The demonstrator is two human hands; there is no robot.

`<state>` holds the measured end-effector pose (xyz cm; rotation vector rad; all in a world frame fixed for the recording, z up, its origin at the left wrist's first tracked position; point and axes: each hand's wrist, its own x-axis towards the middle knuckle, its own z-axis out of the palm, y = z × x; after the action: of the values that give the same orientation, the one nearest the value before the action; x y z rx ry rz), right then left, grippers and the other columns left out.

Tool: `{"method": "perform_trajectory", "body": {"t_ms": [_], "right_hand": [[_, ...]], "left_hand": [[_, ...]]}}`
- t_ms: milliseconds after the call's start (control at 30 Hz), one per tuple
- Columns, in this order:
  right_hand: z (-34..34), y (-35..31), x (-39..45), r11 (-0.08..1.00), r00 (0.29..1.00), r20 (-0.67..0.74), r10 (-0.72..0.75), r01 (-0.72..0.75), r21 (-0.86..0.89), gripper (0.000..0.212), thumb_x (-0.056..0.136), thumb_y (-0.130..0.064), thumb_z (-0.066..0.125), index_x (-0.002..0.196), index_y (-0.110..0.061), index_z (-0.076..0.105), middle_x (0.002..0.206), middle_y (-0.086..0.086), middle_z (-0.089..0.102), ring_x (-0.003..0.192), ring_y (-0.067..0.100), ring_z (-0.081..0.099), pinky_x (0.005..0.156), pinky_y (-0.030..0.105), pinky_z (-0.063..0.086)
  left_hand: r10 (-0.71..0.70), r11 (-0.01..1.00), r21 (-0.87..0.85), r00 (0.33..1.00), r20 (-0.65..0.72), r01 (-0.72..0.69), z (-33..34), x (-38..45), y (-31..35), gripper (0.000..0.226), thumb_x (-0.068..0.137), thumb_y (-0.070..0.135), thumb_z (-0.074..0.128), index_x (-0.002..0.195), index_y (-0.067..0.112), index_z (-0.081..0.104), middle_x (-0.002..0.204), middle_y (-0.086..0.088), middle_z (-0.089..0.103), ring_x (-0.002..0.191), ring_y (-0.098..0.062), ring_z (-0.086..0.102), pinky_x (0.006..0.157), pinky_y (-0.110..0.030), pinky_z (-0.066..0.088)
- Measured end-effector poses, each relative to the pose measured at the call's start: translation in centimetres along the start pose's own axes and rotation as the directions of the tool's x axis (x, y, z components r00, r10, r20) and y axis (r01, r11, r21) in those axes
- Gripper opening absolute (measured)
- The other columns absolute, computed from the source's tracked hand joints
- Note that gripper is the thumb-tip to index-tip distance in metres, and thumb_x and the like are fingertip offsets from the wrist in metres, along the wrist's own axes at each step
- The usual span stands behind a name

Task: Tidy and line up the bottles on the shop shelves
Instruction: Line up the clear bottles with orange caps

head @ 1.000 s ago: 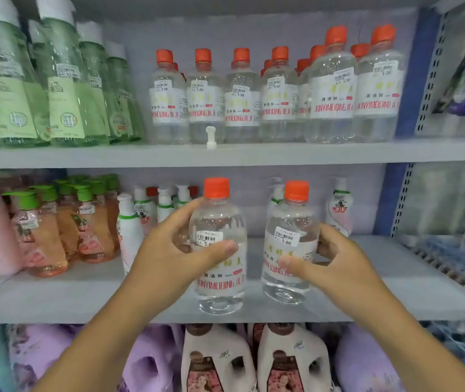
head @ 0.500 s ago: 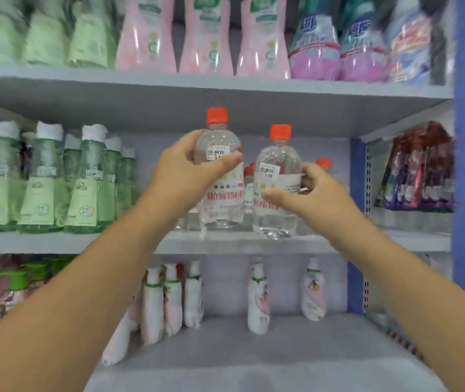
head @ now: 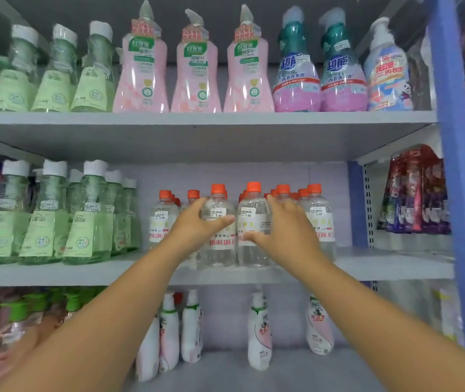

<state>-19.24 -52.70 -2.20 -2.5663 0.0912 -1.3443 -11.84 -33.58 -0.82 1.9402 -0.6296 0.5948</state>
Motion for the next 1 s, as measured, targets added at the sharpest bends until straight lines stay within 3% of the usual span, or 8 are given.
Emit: {"method": "perform_trajectory", "body": {"t_ms": [100,267,400,600,733,833,900,1000], "right_hand": [[-0.1,0.0,0.5,0.974,0.987,-0.093,-0.128,0.107,-0.200,0.097,0.075,-0.079,0.064,0.150,-0.023,0.040,0.140,0.001,0.051,0.132,0.024,0.041,0.109,0.041,0.037],[-0.1,0.7,1.9,0.908,0.972,-0.005,-0.233,0.215,-0.359,0.079,0.079,-0.075,0.062,0.138,-0.023,0.052,0.132,-0.004,0.055,0.128,0.021,0.039,0.105,0.041,0.028],[-0.2,0.7,2.7,0.865,0.961,0.029,-0.274,0.260,-0.430,0.074,0.075,-0.079,0.063,0.121,-0.021,0.059,0.118,-0.004,0.056,0.119,0.021,0.042,0.101,0.041,0.030],[-3.3,1.0,7.5,0.949,0.974,-0.021,-0.224,0.213,-0.234,0.059,0.094,-0.067,0.049,0.132,-0.023,0.062,0.117,-0.006,0.067,0.124,0.022,0.048,0.104,0.044,0.033],[-3.7,0.3,10.7,0.994,0.975,0.196,-0.109,0.110,0.006,0.062,0.092,-0.068,0.055,0.135,-0.024,0.062,0.125,-0.006,0.070,0.123,0.020,0.058,0.111,0.043,0.040],[-2.7,-0.1,11.8,0.994,0.937,0.331,-0.108,0.112,0.008,0.049,0.089,-0.065,0.063,0.115,-0.024,0.072,0.104,-0.004,0.074,0.103,0.019,0.065,0.090,0.039,0.051],[-2.4,0.0,12.4,0.994,0.929,0.353,-0.111,0.103,0.041,0.037,0.090,-0.059,0.066,0.095,-0.023,0.073,0.091,-0.002,0.073,0.089,0.018,0.066,0.070,0.031,0.048],[-2.6,0.3,12.7,0.991,0.919,0.370,-0.133,0.115,0.070,0.031,0.090,-0.055,0.068,0.077,-0.028,0.069,0.077,-0.003,0.072,0.077,0.013,0.063,0.061,0.028,0.041]], "left_hand": [[-0.040,0.999,0.009,0.998,0.051,0.040,-0.5,0.0,-0.9,0.075,0.072,0.060,0.084,0.134,0.047,0.043,0.109,0.028,0.056,0.077,0.016,0.061,0.054,-0.010,0.044],[-0.092,0.995,0.052,0.993,0.080,0.088,-0.5,0.4,-2.1,0.105,0.063,0.075,0.079,0.152,0.048,0.032,0.125,0.009,0.053,0.107,-0.016,0.062,0.074,-0.030,0.052],[-0.112,0.989,0.102,0.992,0.064,0.105,0.1,1.0,-2.4,0.108,0.066,0.074,0.078,0.155,0.034,0.032,0.142,0.001,0.053,0.117,-0.021,0.058,0.094,-0.040,0.053],[-0.125,0.992,0.012,0.990,0.068,0.124,0.5,0.7,-3.2,0.094,0.070,0.071,0.079,0.148,0.033,0.044,0.124,0.010,0.056,0.110,-0.016,0.061,0.095,-0.040,0.057],[-0.134,0.987,0.099,0.986,0.103,0.124,1.5,0.5,-3.6,0.054,0.078,0.051,0.083,0.117,0.046,0.046,0.099,0.025,0.062,0.084,0.003,0.062,0.061,-0.017,0.048],[-0.126,0.991,0.062,0.988,0.092,0.121,1.7,0.4,-4.2,0.052,0.075,0.047,0.086,0.106,0.050,0.044,0.091,0.029,0.060,0.080,0.010,0.060,0.059,-0.015,0.044],[-0.135,0.991,0.002,0.989,0.067,0.135,1.6,0.2,-4.4,0.058,0.072,0.049,0.088,0.115,0.044,0.049,0.094,0.030,0.060,0.083,0.013,0.057,0.061,-0.013,0.042],[-0.138,0.990,-0.010,0.990,0.025,0.139,1.8,-0.2,-4.5,0.068,0.069,0.053,0.090,0.123,0.035,0.053,0.096,0.029,0.058,0.083,0.014,0.054,0.060,-0.012,0.038]]}}
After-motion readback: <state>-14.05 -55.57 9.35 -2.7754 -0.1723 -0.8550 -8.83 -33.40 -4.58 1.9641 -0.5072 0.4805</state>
